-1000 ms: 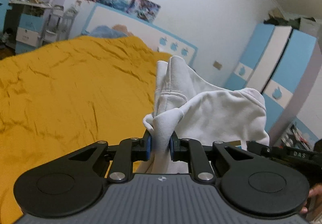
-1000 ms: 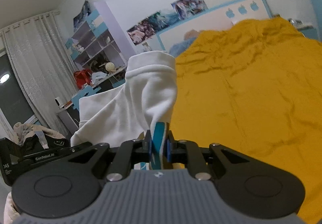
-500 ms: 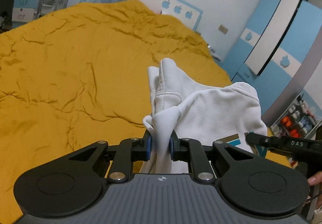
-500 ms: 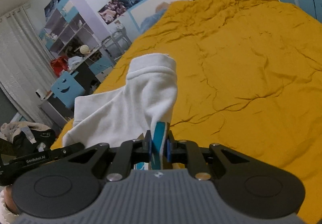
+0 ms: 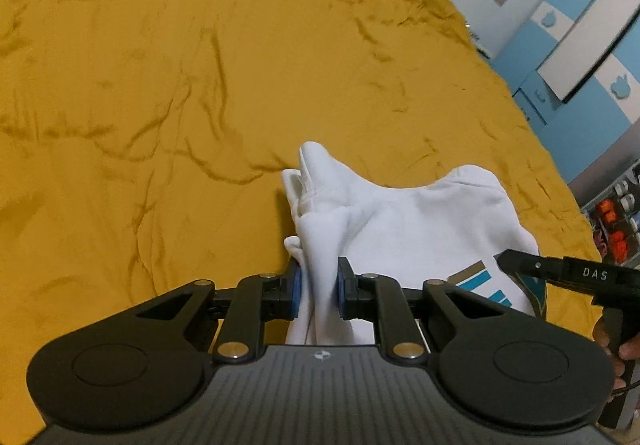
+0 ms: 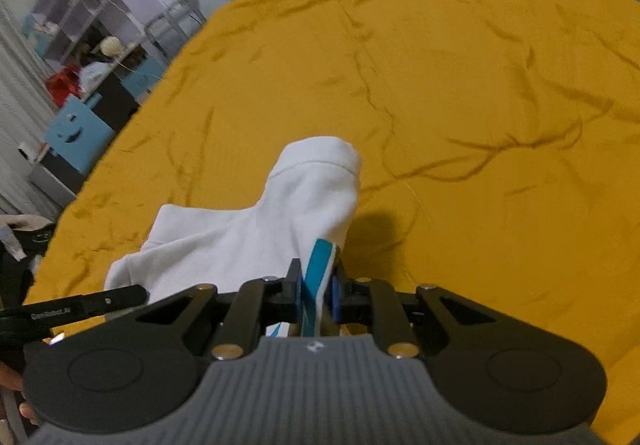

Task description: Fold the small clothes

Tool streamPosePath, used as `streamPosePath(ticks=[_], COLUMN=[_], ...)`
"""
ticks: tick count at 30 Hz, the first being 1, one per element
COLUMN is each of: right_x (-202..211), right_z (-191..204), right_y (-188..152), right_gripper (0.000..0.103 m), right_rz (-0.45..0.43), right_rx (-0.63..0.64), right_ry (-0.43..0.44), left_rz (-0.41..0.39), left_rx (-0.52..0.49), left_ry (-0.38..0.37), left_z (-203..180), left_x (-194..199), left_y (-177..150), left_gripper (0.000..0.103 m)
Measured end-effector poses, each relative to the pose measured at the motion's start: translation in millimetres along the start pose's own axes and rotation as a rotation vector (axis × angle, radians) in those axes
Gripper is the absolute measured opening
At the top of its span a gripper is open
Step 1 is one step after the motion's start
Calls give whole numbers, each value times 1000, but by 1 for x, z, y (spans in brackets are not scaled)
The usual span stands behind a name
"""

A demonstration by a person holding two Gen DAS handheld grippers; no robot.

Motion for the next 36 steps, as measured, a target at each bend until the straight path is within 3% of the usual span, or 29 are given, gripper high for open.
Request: streamPosePath(ticks=[6, 13, 17, 26, 36], right_x=[-3, 38, 67, 92, 99], right_z=[-8, 3, 15, 57, 68], right_y=[-3, 7, 6, -72, -133], right_gripper=[13, 15, 16, 23, 31], right_rz=[-1, -101, -132, -20, 42], right_rx=[7, 117, 188, 291, 404], right_ry=[-54, -191, -205, -113, -149], left_rz=[-40, -115, -126, -39, 57], left_rx=[22, -40, -92, -313, -420], left_ry=[71, 161, 116, 14, 86], left_z=[21, 20, 0, -61, -46], left_x=[16, 51, 72, 94, 96], left_y=[4, 2, -10, -79, -150], left_gripper=[21, 21, 21, 21, 21])
Point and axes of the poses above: each gripper's, at about its wrist camera, not at the fingertips, and x roughly against the way its jaws point, z to its left, y to its top, the point moved 10 cm from there along -x, roughly the way its jaws point, and after that the axes turned 8 degrees about x, right-handed, at the moved point
